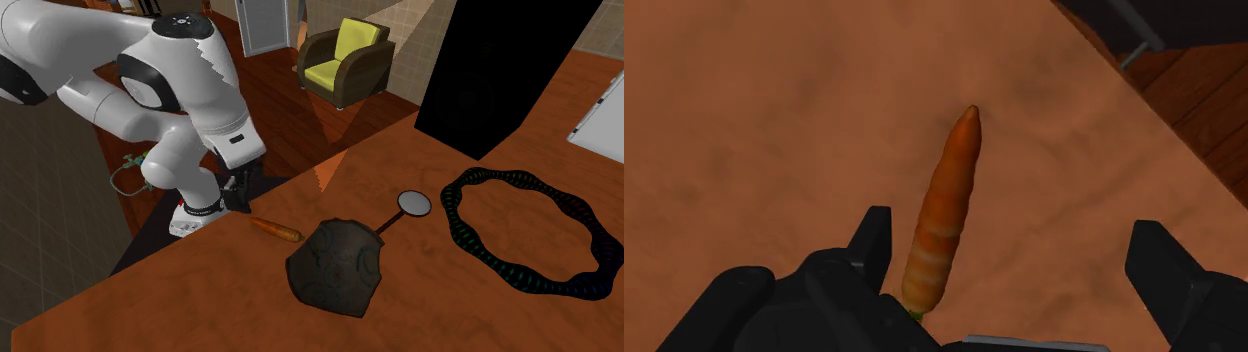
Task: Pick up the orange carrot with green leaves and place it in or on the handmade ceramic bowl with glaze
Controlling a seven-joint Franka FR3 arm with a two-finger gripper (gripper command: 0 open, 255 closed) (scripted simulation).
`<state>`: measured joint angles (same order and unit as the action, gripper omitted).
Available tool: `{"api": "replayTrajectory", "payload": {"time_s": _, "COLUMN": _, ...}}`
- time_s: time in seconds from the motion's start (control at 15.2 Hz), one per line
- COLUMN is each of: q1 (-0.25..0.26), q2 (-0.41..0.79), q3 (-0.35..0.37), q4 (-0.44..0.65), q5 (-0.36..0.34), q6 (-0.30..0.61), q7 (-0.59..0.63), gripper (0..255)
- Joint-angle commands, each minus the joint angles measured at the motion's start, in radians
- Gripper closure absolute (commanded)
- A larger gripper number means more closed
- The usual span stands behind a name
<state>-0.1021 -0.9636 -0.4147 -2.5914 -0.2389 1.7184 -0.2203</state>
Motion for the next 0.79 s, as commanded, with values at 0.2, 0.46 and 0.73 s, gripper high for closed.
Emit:
{"api": "replayTrajectory", "payload": {"time_s": 0.2, "q1": -0.027, "q2": 0.178, "q3": -0.022, "q4": -0.038, "q5": -0.008, "q6": 0.223, "q7": 0.164, "gripper": 0}}
{"api": "replayTrajectory", "payload": {"time_s": 0.46, "q1": -0.029, "q2": 0.208, "q3": -0.035, "q4": -0.071, "q5": -0.015, "q6": 0.285, "q7": 0.177, "gripper": 0}}
{"api": "replayTrajectory", "payload": {"time_s": 0.73, "q1": -0.029, "q2": 0.235, "q3": -0.052, "q4": -0.116, "q5": -0.026, "q6": 0.357, "q7": 0.178, "gripper": 0}}
